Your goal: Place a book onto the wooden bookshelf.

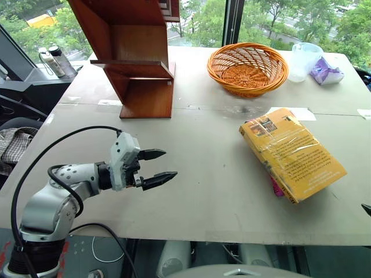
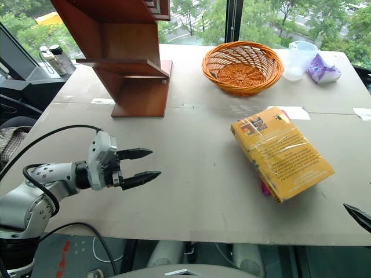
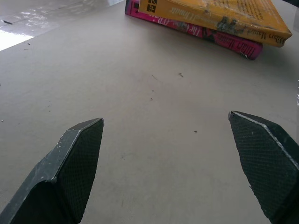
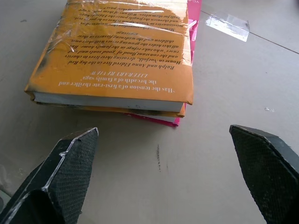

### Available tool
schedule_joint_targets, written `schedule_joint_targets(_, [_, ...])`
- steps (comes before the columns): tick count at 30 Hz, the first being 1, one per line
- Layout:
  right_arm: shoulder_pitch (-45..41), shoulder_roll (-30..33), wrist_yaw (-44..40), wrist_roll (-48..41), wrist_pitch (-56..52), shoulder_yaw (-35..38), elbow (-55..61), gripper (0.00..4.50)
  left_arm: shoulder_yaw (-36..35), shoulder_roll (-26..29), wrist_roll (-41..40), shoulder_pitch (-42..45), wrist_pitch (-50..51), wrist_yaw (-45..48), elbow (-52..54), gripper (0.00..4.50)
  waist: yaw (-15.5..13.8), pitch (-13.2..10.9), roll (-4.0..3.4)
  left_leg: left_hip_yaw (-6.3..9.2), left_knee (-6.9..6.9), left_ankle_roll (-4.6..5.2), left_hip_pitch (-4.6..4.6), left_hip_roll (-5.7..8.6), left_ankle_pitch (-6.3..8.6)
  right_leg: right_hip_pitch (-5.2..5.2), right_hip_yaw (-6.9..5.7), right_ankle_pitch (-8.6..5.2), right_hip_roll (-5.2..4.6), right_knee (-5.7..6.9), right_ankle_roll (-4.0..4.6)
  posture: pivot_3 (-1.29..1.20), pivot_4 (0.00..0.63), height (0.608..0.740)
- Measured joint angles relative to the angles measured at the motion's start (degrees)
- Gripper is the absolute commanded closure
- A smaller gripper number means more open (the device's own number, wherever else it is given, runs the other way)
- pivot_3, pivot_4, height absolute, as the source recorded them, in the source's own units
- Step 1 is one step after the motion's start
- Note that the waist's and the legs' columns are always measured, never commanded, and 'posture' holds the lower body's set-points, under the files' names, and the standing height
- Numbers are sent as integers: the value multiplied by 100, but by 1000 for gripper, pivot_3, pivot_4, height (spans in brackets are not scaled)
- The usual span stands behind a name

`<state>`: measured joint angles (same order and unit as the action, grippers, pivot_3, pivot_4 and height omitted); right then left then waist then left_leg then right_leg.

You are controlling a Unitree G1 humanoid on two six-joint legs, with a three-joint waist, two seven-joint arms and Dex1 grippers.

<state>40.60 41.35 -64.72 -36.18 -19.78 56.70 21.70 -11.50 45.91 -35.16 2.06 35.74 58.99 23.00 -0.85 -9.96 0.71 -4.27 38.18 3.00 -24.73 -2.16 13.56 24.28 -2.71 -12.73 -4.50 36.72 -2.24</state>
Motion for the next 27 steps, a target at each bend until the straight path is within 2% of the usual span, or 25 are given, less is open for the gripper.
schedule_joint_targets(2, [-88, 4, 85, -4, -53, -7, 11, 0, 9, 3, -1, 21, -19, 32, -10, 97, 0, 0, 1, 0, 2, -2, 2, 0, 1, -1, -1, -1, 1, 0, -2, 0, 150, 733])
schedule_joint_targets(4, [-335, 166, 594, -147, -565, -96, 231, 0, 101, -67, -69, 320, 3, 29, -16, 97, 4, -1, -1, 1, 12, -2, 4, -1, 1, 0, -4, 1, -1, 4, -1, 0, 150, 733])
schedule_joint_targets(7, [-1163, 1084, 1606, -1182, -1958, -120, 1033, 0, 363, -240, -238, 1035, -12, 0, 214, 97, 20, 1, -7, -9, 15, 1, 20, -1, -2, -13, -2, 17, -2, 7, 16, 0, 150, 733])
schedule_joint_targets(11, [-1778, 1880, 2328, -1303, -2716, -437, 1456, 0, 614, -308, -253, 1179, -57, 9, 325, 97, -3, 3, 1, 4, 13, 24, 5, -4, -16, -9, -18, 18, 38, 3, 22, 0, 150, 733])
schedule_joint_targets(12, [-2089, 2100, 2614, -1223, -2960, -801, 1427, 574, 694, -326, -271, 1249, -59, -1, 343, 0, -11, 1, 7, 6, 14, 25, 0, -3, -17, -9, -17, 25, 42, 2, 35, 0, 150, 733])
schedule_joint_targets(13, [-2353, 2234, 2790, -1138, -3097, -1110, 1327, 827, 714, -331, -285, 1265, -70, 1, 378, 0, -20, 1, 9, 4, 13, 25, -3, 0, -17, -6, -15, 23, 42, 1, 32, 0, 150, 733])
schedule_joint_targets(14, [-2977, 2502, 3172, -934, -3301, -1784, 1029, 1449, 780, -353, -299, 1360, -90, 4, 416, 0, -10, -2, 12, -6, 15, 26, -3, 3, -17, -5, -12, 23, 44, 0, 31, 0, 150, 733])
schedule_joint_targets(15, [-3217, 2571, 3304, -841, -3364, -2018, 893, 1827, 794, -359, -300, 1377, -107, 4, 449, 0, -5, -3, 13, -14, 16, 27, -4, 5, -17, -1, -14, 23, 43, -1, 30, 0, 150, 733])
schedule_joint_targets(17, [-4158, 2766, 3708, -341, -3412, -2983, 315, 2728, 873, -346, -281, 1375, -178, 27, 502, 0, 6, -4, 14, -25, 18, 28, -1, 7, -17, -1, -8, 23, 42, -2, 28, 0, 150, 733])
schedule_joint_targets(20, [-5022, 3077, 3846, 517, -3245, -4237, -206, 4212, 1021, -353, -220, 1326, -241, 59, 522, 0, 5, -5, 14, -27, 17, 28, -2, 4, -17, 6, -7, 18, 45, 2, 18, 0, 150, 733])
schedule_joint_targets(21, [-5250, 3159, 3791, 782, -3162, -4623, -301, 4432, 1025, -359, -216, 1320, -247, 49, 524, 0, 3, -5, 14, -24, 16, 27, -2, 1, -17, 8, -11, 18, 47, 3, 19, 0, 150, 733])
schedule_joint_targets(24, [-5935, 3220, 3458, 1499, -2909, -5724, -729, 4432, 1047, -438, -221, 1345, -247, -49, 552, 0, 5, -5, 14, -23, 15, 27, -2, -1, -18, 8, -13, 18, 50, 5, 19, 0, 150, 733])
schedule_joint_targets(27, [-6462, 2891, 3060, 1958, -2762, -6433, -1509, 4432, 1128, -481, -232, 1323, -245, -65, 580, 0, 10, -6, 15, -32, 19, 27, -2, 1, -18, 7, -6, 22, 49, 5, 22, 0, 150, 733])
